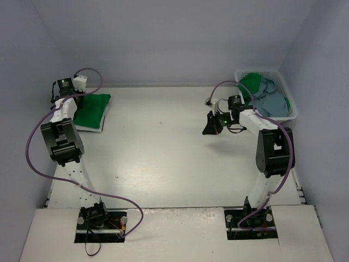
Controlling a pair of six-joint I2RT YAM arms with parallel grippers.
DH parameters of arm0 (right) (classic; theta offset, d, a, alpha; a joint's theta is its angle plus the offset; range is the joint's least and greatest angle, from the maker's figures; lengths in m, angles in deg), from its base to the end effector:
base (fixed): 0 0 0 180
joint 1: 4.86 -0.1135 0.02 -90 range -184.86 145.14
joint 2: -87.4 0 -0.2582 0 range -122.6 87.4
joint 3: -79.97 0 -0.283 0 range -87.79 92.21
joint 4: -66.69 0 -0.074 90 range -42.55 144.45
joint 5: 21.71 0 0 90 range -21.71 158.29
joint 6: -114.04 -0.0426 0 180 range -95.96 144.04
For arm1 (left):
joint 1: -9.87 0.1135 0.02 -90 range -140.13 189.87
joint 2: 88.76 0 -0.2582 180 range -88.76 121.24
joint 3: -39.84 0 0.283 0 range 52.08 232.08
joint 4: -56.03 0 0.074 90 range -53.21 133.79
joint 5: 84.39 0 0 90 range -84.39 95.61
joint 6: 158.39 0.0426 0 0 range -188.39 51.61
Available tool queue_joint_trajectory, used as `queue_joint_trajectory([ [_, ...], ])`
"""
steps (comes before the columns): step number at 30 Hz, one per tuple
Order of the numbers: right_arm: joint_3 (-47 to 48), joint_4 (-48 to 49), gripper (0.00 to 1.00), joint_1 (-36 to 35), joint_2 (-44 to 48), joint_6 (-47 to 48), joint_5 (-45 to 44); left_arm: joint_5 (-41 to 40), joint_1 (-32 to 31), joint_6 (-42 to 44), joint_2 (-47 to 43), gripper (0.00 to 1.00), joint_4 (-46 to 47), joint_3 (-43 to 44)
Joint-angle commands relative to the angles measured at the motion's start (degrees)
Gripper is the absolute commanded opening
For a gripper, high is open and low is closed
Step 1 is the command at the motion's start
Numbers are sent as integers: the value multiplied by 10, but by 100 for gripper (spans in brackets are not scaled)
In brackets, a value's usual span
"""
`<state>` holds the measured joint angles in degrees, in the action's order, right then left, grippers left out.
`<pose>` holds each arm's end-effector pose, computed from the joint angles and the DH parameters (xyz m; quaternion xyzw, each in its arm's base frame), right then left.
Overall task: Fold and stack the t-shirts
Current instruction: Smooth out the square-folded T-shirt at the corner of the board.
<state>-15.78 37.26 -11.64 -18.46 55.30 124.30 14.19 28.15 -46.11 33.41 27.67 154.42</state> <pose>0.4081 0.0841 0.1816 -0.4193 0.7359 0.3702 0.3816 0.5071 0.1608 0.2265 0.0650 0.8866 0.0945 0.4481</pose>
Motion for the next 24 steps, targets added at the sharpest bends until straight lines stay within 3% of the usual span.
queue_joint_trajectory([
  [1,2,-5,1,-2,3,8,16,-62,-1,19,8,0,69,-7],
  [13,8,-8,1,-2,-10,6,9,-51,0,0,64,0,82,-28],
  [24,21,-9,1,2,6,5,-12,-33,-16,-29,-32,0,17,24],
])
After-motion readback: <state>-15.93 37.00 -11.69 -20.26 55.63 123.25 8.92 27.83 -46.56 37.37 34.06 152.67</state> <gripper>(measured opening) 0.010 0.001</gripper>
